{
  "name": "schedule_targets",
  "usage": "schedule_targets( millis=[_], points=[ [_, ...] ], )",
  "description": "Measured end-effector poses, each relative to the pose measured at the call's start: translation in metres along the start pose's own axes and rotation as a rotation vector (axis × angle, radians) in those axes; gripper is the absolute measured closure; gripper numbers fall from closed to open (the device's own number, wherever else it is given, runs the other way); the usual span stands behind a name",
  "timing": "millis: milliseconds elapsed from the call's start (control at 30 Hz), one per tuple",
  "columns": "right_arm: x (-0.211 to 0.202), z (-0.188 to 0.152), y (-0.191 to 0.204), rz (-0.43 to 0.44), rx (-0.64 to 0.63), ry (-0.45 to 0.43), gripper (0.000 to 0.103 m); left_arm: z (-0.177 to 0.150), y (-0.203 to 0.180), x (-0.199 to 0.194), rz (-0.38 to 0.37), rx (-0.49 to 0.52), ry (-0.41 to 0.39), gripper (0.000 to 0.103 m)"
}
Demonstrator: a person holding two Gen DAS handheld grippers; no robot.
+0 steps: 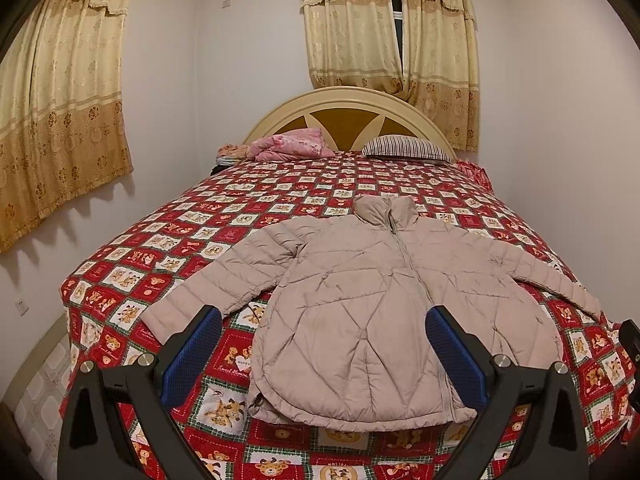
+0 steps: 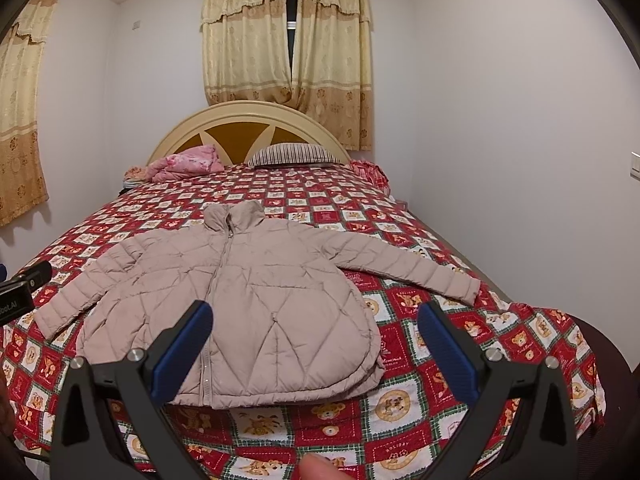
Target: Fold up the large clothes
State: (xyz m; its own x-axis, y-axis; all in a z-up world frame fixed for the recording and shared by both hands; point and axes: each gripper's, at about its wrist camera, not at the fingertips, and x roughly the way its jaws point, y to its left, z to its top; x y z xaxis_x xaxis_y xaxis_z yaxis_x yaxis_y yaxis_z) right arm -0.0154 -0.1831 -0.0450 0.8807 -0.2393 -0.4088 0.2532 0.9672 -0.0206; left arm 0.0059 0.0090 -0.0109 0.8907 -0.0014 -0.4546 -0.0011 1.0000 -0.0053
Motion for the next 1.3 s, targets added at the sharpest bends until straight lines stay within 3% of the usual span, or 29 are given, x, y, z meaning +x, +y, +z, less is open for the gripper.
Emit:
schedule_targets(
  millis=[1300],
  points=[
    [0.0028, -0.003, 0.0046, 0.009, 0.003, 0.011, 0.0, -0.0051, 0.0002, 0.0068, 0.007, 0.005, 0.014, 0.001]
  ],
)
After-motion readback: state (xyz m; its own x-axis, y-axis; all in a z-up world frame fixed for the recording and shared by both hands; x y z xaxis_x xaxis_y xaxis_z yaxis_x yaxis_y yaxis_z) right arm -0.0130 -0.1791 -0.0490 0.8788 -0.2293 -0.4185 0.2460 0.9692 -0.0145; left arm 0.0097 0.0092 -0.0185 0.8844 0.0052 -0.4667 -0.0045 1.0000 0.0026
